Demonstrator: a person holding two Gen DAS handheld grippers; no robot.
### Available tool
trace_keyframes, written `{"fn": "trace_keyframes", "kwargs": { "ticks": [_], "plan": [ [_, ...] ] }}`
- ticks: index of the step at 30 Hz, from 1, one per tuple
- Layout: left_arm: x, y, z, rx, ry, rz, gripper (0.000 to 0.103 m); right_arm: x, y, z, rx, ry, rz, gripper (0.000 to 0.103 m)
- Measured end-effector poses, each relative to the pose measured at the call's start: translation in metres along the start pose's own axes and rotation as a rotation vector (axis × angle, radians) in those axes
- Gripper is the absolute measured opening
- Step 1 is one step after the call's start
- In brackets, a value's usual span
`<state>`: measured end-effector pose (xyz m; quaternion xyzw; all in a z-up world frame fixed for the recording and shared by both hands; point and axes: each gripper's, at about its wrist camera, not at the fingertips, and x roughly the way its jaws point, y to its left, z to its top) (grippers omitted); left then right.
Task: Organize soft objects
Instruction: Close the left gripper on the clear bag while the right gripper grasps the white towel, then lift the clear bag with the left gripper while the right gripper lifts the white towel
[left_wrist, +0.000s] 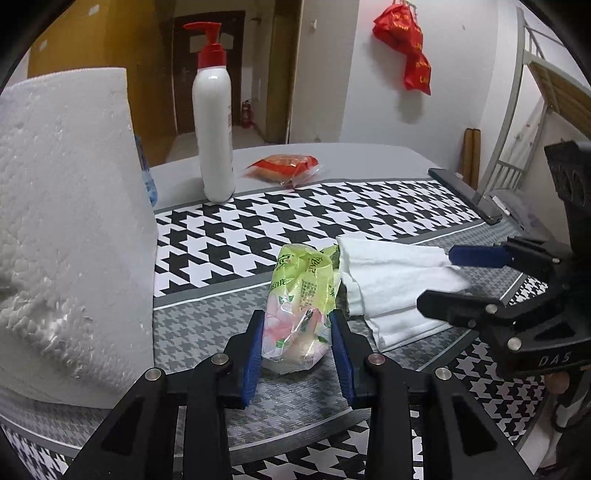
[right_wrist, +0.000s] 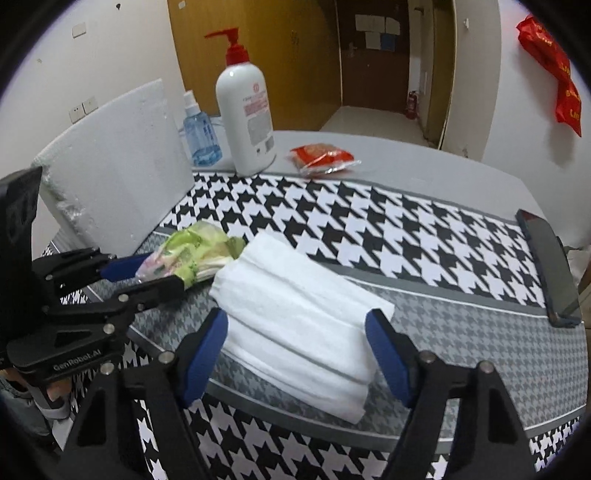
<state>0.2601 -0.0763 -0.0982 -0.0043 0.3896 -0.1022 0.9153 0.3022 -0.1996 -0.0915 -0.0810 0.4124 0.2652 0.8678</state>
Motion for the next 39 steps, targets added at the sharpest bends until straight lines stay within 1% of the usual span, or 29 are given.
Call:
{"fn": "trace_keyframes", "kwargs": {
  "ticks": [2,9,11,15,18,20,21,22,25,26,29,31,34,39],
  "plan": [
    [0.000,0.001,0.000,-0.003,0.002,0.000,0.036,0.002,0.001,0.000,-0.008,0.005,-0.013,0.081],
    [-0.001,0.000,0.000,0.001,-0.002,-0.004,0.036,0.015,0.001,-0.003,-0.030,0.062,-0.041,0.080],
    [-0.002,0.000,0.000,0.001,-0.003,-0.003,0.036,0.018,0.001,-0.003,-0.037,0.069,-0.051,0.077],
    [-0.001,0.000,0.000,0.002,-0.004,-0.002,0.036,0.019,0.002,-0.003,-0.066,0.074,-0.086,0.067],
    [-0.001,-0.001,0.000,0.006,-0.002,-0.003,0.036,0.020,0.001,-0.001,-0.075,0.082,-0.087,0.067],
    [-0.002,0.000,0.000,0.005,-0.007,-0.001,0.036,0.019,0.002,0.000,-0.077,0.088,-0.083,0.060],
    [-0.002,0.000,0.000,0.003,-0.008,0.000,0.036,0.018,0.002,0.000,-0.076,0.089,-0.083,0.046],
    [-0.003,0.001,0.000,0.000,-0.009,0.001,0.036,0.017,0.002,-0.001,-0.071,0.092,-0.086,0.037],
    [-0.004,0.002,0.000,-0.005,-0.013,0.001,0.036,0.007,0.002,-0.009,-0.045,0.090,-0.086,0.025],
    [-0.004,0.002,0.000,-0.004,-0.015,0.000,0.036,0.003,0.004,-0.013,-0.039,0.090,-0.075,0.023],
    [-0.006,0.001,0.000,0.000,-0.023,-0.002,0.036,-0.010,0.011,-0.027,-0.023,0.083,-0.056,0.019],
    [-0.007,0.000,0.000,0.000,-0.025,-0.003,0.036,-0.020,0.015,-0.036,-0.009,0.067,-0.049,0.018],
    [-0.008,0.001,0.000,-0.005,-0.028,-0.003,0.036,-0.034,0.016,-0.044,0.018,0.029,-0.066,0.018],
    [-0.008,0.001,0.000,-0.004,-0.031,0.000,0.036,-0.055,0.015,-0.047,0.037,-0.028,-0.091,0.018]
  ]
}}
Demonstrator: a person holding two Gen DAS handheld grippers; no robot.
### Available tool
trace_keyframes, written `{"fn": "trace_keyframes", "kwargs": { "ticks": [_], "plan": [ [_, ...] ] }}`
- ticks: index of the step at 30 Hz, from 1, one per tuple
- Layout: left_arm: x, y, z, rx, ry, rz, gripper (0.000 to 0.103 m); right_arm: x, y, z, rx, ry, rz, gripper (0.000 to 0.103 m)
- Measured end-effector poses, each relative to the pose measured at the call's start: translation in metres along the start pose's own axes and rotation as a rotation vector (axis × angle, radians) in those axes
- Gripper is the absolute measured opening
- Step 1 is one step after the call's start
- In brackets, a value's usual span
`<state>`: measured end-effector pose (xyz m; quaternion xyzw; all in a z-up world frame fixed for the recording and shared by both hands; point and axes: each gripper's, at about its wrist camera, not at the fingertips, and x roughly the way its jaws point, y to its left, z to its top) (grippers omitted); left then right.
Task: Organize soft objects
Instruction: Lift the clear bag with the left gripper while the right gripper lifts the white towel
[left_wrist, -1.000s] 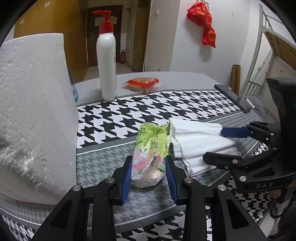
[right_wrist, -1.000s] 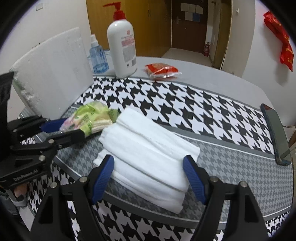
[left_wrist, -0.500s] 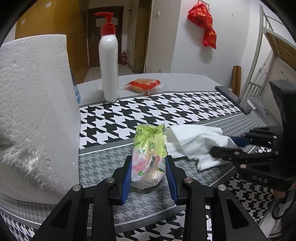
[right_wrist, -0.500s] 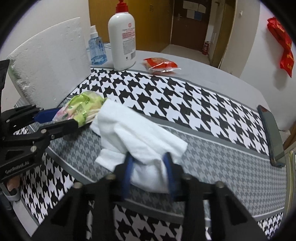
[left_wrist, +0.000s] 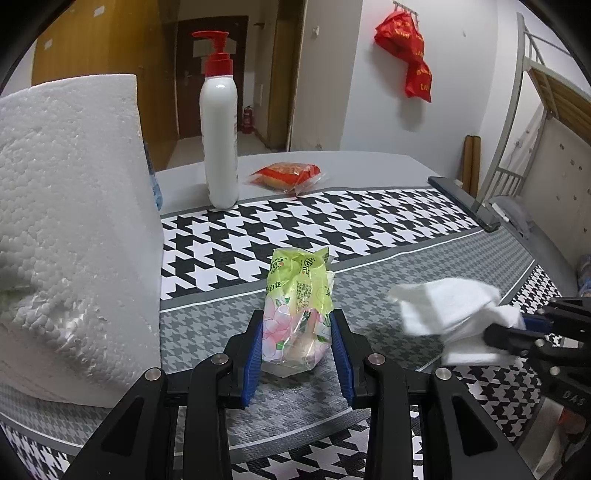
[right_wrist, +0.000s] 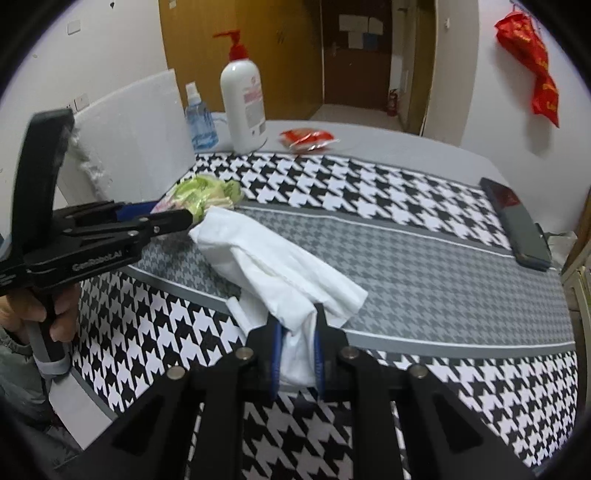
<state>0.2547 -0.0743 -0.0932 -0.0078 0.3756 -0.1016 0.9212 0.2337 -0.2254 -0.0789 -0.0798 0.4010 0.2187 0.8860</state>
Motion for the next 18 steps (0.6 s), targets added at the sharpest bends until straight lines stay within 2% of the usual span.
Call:
{"fn": "trace_keyframes", "kwargs": {
  "ticks": [8,11,18],
  "plan": [
    [-0.007,-0.005,0.000,0.026,-0.031,-0.015,0.036,-0.015,-0.002,-0.002,0.039,-0.075,-0.025,0.018],
    [-0.010,-0.006,0.001,0.024,-0.042,-0.031,0.036,-0.018,-0.005,-0.005,0.081,-0.098,-0.009,0.018],
    [-0.017,-0.009,0.000,0.025,-0.064,-0.049,0.036,-0.022,-0.010,-0.008,0.184,-0.140,-0.037,0.018]
  ]
}}
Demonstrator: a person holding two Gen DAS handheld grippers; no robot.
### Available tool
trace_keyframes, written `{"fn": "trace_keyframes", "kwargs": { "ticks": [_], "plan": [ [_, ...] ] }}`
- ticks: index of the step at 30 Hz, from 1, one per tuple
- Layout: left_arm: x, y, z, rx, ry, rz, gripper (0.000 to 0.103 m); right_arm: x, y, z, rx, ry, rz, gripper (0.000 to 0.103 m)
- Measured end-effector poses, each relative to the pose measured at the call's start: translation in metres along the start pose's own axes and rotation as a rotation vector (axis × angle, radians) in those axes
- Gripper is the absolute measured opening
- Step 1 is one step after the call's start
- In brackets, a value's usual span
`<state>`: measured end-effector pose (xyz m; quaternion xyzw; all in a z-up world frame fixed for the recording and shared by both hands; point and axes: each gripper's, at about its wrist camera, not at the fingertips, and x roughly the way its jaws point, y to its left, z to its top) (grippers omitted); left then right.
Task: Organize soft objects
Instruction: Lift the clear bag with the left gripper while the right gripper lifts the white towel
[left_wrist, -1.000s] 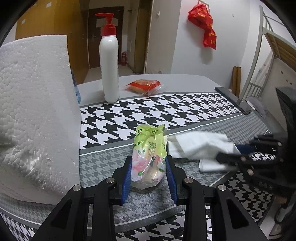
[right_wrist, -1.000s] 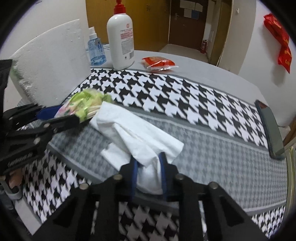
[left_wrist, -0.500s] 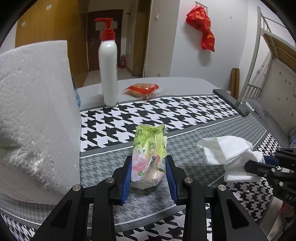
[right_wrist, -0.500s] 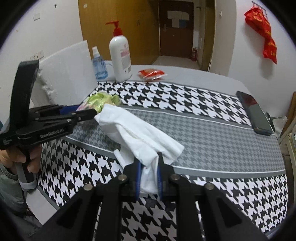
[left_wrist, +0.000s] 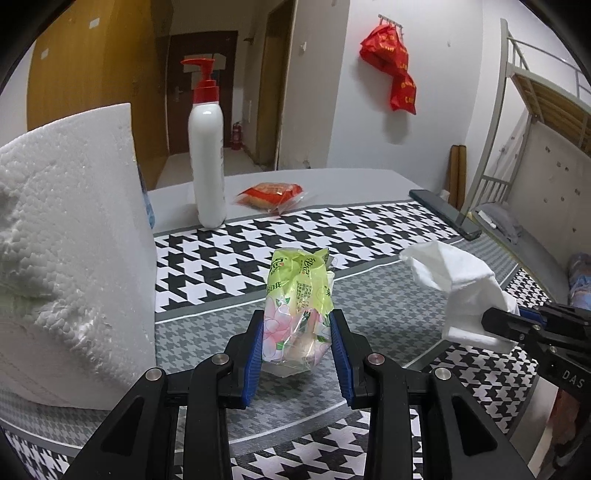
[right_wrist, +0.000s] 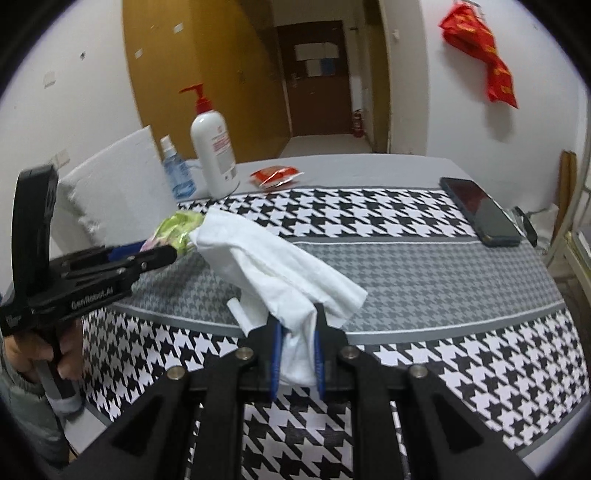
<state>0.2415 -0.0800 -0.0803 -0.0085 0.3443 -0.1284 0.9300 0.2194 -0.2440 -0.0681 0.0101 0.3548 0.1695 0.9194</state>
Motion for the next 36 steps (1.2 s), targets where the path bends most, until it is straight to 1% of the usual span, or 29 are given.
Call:
{"fn": "trace_keyframes", "kwargs": {
  "ticks": [4,10,14,18,21,25,31,34,36],
  "plan": [
    [-0.005,-0.007,-0.001,0.033,-0.021,-0.001,0.036,0.000,0.003,-0.003,0.028,-0.016,-0.014,0.018],
    [-0.010,-0.006,0.001,0.015,-0.034,-0.008,0.036,0.007,-0.002,-0.010,0.081,-0.029,-0.074,0.018],
    [-0.014,-0.011,-0.001,0.037,-0.051,0.000,0.036,0.004,-0.001,-0.010,0.117,-0.047,-0.094,0.018],
    [-0.020,-0.015,-0.002,0.043,-0.066,-0.018,0.036,-0.003,0.004,-0.008,0.126,-0.069,-0.106,0.018],
    [-0.021,-0.018,0.000,0.057,-0.071,-0.026,0.036,-0.007,0.008,-0.007,0.122,-0.069,-0.118,0.018],
    [-0.026,-0.016,0.002,0.046,-0.074,-0.036,0.036,-0.016,0.011,-0.005,0.110,-0.081,-0.130,0.018],
    [-0.044,-0.021,0.002,0.066,-0.104,-0.046,0.036,-0.028,0.016,0.000,0.088,-0.098,-0.141,0.018],
    [-0.053,-0.021,0.000,0.074,-0.122,-0.035,0.036,-0.032,0.019,0.003,0.083,-0.109,-0.136,0.018],
    [-0.058,-0.018,0.000,0.075,-0.136,-0.013,0.036,-0.035,0.020,0.004,0.081,-0.115,-0.137,0.018]
  ]
}}
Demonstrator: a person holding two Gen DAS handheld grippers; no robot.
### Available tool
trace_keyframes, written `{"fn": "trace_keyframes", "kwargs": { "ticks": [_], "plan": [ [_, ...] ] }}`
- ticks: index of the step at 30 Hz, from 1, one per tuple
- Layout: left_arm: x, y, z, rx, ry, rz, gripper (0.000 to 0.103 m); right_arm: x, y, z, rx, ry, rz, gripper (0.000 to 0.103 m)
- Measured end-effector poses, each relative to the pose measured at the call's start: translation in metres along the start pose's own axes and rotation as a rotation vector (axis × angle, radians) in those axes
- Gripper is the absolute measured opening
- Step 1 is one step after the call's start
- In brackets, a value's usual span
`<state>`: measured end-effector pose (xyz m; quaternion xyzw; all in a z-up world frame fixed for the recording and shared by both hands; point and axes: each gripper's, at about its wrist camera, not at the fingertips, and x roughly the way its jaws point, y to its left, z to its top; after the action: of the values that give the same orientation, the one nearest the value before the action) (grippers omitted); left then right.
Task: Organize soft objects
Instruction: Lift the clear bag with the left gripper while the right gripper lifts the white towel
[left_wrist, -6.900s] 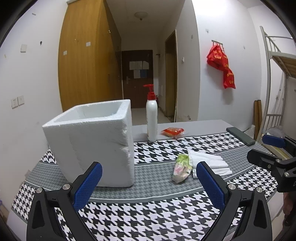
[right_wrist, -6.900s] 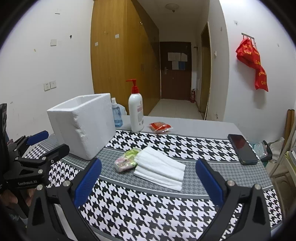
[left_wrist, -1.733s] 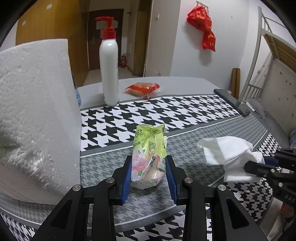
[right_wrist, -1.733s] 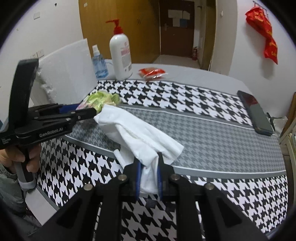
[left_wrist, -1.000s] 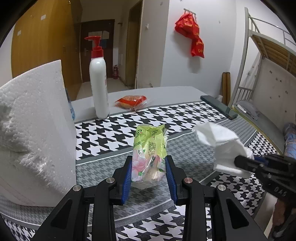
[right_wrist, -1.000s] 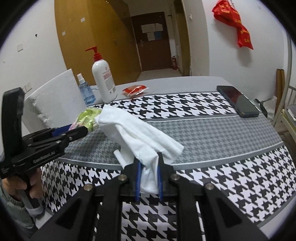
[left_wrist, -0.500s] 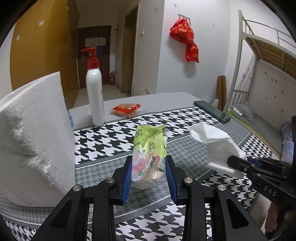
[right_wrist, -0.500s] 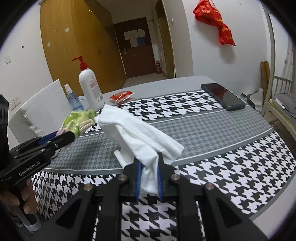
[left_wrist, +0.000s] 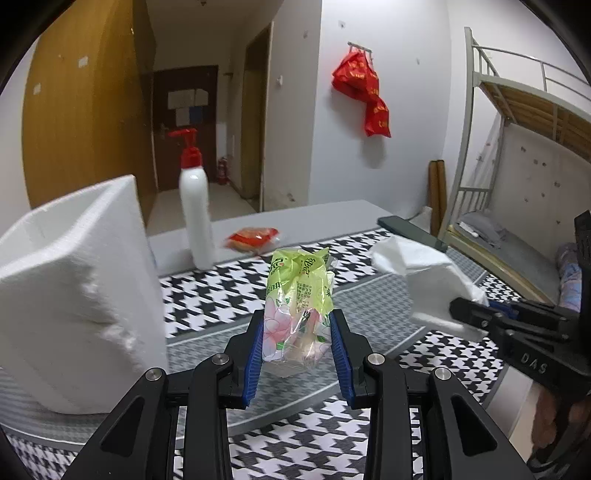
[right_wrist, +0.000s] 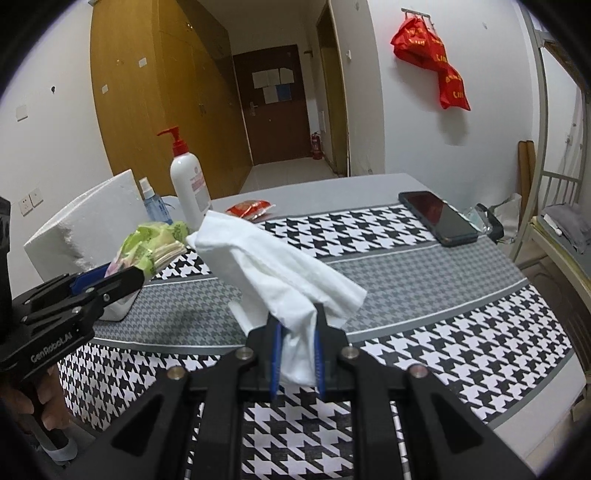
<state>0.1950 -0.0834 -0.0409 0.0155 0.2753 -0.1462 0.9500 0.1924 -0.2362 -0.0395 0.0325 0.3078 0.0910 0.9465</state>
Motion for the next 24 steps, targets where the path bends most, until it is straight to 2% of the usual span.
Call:
{"fn": "trace_keyframes", "kwargs": {
  "ticks": [14,24],
  "plan": [
    [-0.026,0.009,0.000,-0.011,-0.043,0.029,0.036,-0.019,0.013,0.009,-0.020,-0.043,0.016,0.018],
    [-0.057,0.017,0.007,-0.012,-0.108,0.065,0.036,-0.036,0.034,0.024,-0.048,-0.091,0.063,0.018]
  ]
}}
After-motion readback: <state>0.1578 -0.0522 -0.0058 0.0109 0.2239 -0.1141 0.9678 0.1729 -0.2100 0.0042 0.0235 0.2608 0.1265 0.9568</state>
